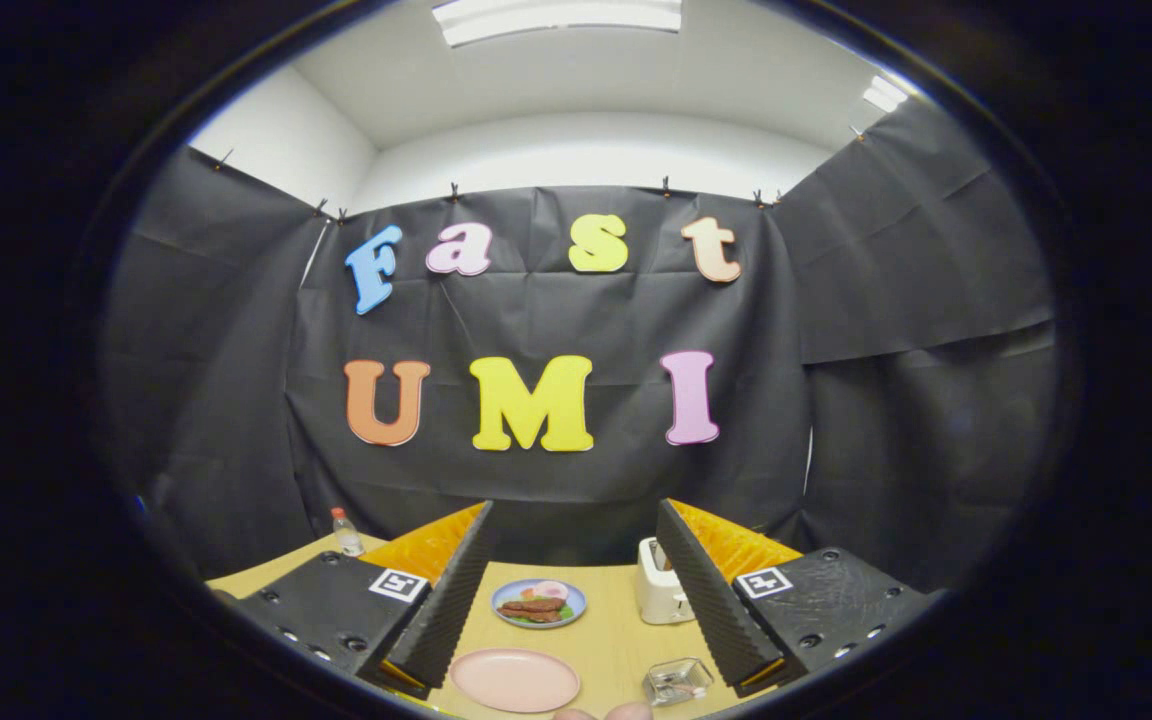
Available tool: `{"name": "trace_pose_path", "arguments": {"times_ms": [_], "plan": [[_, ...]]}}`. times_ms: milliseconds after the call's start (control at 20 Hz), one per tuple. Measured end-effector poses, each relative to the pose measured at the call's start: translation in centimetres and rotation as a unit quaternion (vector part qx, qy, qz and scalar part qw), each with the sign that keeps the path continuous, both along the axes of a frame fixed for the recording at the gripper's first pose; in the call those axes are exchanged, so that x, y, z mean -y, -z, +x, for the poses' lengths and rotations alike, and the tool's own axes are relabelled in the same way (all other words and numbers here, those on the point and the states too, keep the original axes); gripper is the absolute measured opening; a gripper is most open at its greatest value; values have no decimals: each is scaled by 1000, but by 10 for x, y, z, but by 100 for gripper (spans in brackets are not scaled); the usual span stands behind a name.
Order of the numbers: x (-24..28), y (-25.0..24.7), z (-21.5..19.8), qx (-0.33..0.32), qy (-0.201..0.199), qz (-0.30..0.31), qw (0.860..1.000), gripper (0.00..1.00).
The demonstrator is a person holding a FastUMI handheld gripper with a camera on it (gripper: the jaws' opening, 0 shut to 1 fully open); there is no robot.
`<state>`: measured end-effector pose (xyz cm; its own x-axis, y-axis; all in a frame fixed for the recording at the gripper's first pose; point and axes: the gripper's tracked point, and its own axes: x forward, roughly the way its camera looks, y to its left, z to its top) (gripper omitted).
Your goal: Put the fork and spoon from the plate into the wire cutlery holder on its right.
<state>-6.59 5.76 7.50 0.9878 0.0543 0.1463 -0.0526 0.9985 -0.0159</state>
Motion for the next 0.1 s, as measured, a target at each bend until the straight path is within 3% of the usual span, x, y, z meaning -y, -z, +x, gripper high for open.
{"name": "trace_pose_path", "arguments": {"times_ms": [100], "plan": [[-2,0,1,0,-1,1,1000,96]]}}
